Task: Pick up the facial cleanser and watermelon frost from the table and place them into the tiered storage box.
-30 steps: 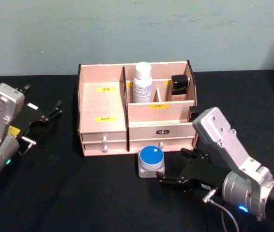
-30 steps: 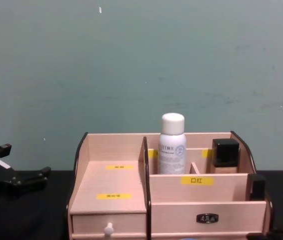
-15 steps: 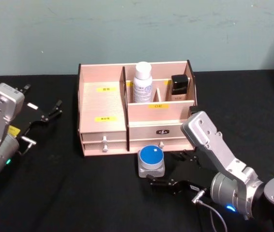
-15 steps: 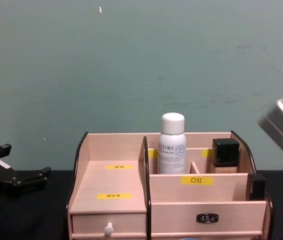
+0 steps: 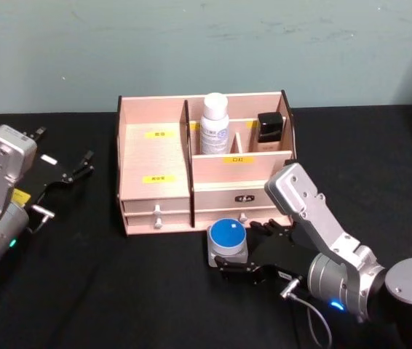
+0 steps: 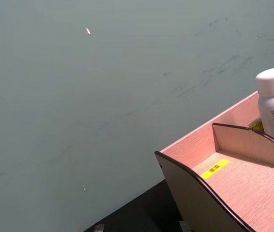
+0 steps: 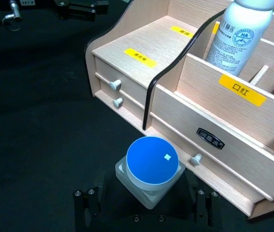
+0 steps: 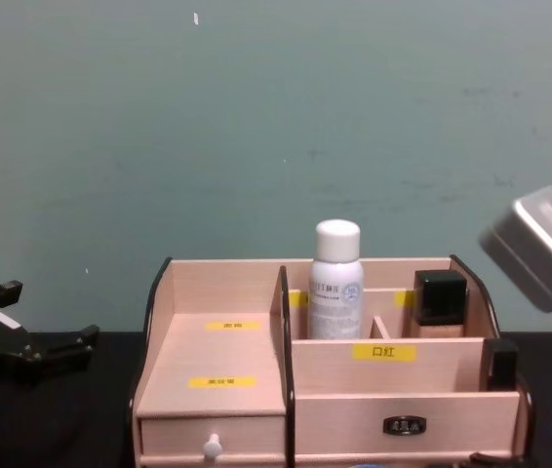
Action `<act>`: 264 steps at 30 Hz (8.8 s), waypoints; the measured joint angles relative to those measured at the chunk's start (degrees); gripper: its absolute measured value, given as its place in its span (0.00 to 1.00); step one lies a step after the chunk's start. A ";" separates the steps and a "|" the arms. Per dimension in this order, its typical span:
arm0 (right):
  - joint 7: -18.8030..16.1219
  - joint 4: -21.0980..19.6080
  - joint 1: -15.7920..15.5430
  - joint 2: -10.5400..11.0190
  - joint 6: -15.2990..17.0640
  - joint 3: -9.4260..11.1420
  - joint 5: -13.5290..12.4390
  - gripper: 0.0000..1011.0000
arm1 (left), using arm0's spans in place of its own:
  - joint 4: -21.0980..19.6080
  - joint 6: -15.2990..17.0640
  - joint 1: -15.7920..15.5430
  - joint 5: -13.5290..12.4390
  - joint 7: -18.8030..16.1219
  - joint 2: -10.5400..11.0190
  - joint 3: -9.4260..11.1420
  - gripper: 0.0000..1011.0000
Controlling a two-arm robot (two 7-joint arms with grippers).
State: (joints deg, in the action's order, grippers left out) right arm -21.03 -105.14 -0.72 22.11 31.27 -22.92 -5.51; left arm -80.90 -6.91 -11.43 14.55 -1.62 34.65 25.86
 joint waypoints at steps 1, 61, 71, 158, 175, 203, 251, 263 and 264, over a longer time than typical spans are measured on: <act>-0.04 0.18 0.10 -0.10 -0.09 -0.01 0.01 0.99 | 0.00 0.00 0.00 0.00 0.00 0.00 0.00 0.99; -0.31 5.69 3.17 -3.18 -2.84 -1.43 2.26 0.96 | 0.00 0.00 0.00 0.00 0.00 0.00 0.00 0.99; -0.30 5.62 3.12 -3.14 -2.81 -1.37 2.22 0.72 | 0.00 0.00 0.00 0.00 0.00 0.00 0.00 0.99; 1.67 14.29 18.63 -14.85 -2.25 -5.56 3.59 0.71 | 0.00 0.00 0.00 0.00 0.00 0.00 0.00 0.99; 2.20 15.70 18.70 -15.76 -2.98 -5.55 4.91 0.71 | 0.00 0.00 0.00 0.00 0.00 0.00 0.00 0.99; 3.05 15.15 18.06 -15.97 -4.29 -5.00 5.66 0.99 | 0.00 0.00 0.00 0.00 0.00 0.00 0.00 0.99; 21.47 -1.18 -1.94 -12.86 -23.71 13.65 16.36 0.99 | 0.00 0.00 0.00 0.00 0.00 0.00 0.00 0.99; 22.04 6.30 -0.74 -14.22 -24.48 15.12 18.42 0.99 | 0.00 0.00 0.00 0.00 0.00 0.00 0.00 0.99; 22.10 7.25 -0.75 -14.37 -24.71 15.09 18.98 0.99 | 0.00 0.00 0.00 0.00 0.00 0.00 0.00 0.99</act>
State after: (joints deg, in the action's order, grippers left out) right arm 1.07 -97.88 -1.46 7.74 6.56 -7.83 13.47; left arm -80.90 -6.91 -11.43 14.55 -1.62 34.65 25.86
